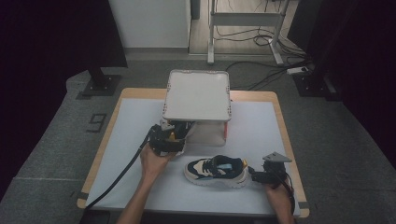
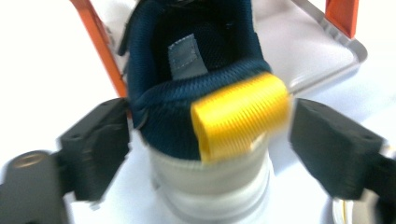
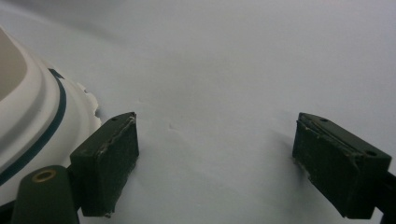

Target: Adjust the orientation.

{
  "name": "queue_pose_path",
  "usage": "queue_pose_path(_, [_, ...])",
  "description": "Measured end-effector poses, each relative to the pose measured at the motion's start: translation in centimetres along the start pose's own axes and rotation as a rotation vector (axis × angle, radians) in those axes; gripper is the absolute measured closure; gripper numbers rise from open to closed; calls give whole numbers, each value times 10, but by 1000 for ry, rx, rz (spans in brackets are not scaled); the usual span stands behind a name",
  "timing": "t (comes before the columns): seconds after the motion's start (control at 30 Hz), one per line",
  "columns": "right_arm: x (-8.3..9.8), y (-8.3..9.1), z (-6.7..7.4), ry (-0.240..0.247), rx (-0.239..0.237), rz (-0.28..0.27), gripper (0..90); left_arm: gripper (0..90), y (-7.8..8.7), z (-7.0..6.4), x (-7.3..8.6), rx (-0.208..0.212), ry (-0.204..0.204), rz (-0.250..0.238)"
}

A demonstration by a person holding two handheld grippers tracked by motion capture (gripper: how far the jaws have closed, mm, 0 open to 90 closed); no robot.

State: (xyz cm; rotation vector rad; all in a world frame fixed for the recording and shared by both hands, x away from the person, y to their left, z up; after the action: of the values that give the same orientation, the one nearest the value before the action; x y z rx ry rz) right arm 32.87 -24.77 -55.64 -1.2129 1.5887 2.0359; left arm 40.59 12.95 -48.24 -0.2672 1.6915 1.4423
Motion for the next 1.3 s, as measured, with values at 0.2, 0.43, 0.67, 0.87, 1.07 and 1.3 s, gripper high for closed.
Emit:
queue_pose_path(0.2, [0, 0, 0, -1, 0, 0, 140, 296, 23, 9, 13, 44, -21, -9])
queue_pose_path(0.43, [0, 0, 0, -1, 0, 0, 140, 483, 18, 13, 18, 100, -14, -5])
queue_pose_path(0.67, [0, 0, 0, 0, 0, 0, 140, 556, 10, 6, 14, 143, -8, -24])
queue_pose_path(0.87, [0, 0, 0, -1, 0, 0, 140, 592, -6, 2, 6, 108, -10, -53])
queue_pose_path(1.07, [0, 0, 0, 0, 0, 0, 140, 610, -17, 1, 3, 73, -5, -78])
queue_pose_path(1.3, [0, 0, 0, 0, 0, 0, 141, 608, -26, 1, 0, 47, 7, -100])
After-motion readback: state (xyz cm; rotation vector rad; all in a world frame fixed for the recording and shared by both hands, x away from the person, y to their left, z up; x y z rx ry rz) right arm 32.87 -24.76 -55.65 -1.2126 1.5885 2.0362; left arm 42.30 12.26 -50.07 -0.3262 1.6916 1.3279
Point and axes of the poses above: each handheld gripper's, and its own axes: y roughly backward along the jaws, x roughly out of its underside, z roughly to its left, the point moved 3 cm from there along -y, roughly forward along the jaws, and after that the axes turned 3 degrees about -x, right-handed, at the moved point
